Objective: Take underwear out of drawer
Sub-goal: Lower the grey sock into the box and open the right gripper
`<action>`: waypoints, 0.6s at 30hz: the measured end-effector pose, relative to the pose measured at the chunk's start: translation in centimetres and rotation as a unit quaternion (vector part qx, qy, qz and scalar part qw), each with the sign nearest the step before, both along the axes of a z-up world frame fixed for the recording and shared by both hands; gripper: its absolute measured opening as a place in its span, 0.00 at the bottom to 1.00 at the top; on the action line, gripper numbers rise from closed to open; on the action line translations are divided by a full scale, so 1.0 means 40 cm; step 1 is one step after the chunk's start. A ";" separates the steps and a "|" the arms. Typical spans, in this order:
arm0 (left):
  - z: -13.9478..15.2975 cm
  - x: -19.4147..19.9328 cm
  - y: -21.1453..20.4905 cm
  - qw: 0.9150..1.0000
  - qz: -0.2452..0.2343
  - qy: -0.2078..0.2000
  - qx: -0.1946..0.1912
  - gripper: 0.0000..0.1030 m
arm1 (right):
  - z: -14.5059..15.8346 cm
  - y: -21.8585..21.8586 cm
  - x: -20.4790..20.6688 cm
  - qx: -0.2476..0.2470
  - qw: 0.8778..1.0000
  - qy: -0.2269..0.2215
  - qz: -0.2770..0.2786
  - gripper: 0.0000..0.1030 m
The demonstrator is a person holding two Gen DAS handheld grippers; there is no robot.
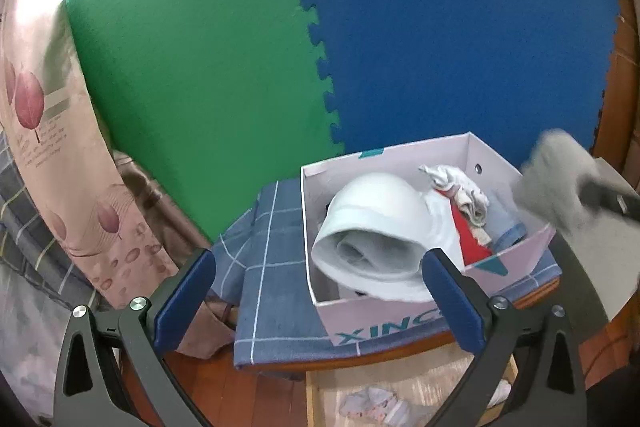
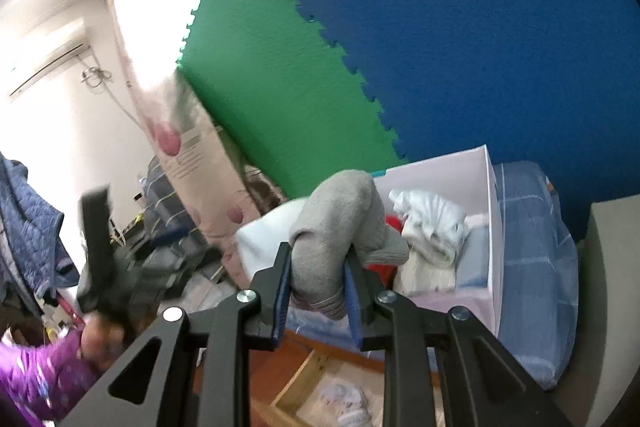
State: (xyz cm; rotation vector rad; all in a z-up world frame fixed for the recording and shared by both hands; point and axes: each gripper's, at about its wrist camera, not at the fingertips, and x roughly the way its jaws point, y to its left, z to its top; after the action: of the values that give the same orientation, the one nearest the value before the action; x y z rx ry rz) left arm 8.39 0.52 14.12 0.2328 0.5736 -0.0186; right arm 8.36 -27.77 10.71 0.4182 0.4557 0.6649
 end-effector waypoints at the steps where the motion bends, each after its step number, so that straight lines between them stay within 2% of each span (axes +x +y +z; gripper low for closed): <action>1: -0.004 -0.003 0.003 1.000 0.002 0.001 0.002 1.00 | 0.002 0.005 0.031 -0.003 1.000 0.005 -0.005 0.23; 4: -0.022 -0.010 0.013 1.000 0.005 0.008 0.001 1.00 | 0.001 0.028 0.099 -0.030 0.999 0.023 -0.018 0.23; 9: -0.052 -0.009 0.033 1.000 0.012 0.023 -0.004 1.00 | -0.044 0.058 0.218 -0.068 0.995 0.070 -0.038 0.24; 18: -0.109 -0.004 0.085 0.998 0.021 0.052 -0.027 1.00 | -0.087 0.113 0.319 -0.121 0.985 0.114 -0.048 0.27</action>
State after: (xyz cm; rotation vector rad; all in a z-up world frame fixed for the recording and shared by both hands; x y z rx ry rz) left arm 8.24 3.92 9.78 0.1679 0.6799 -0.0049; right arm 21.10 -23.23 7.21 0.2844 0.7204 0.4629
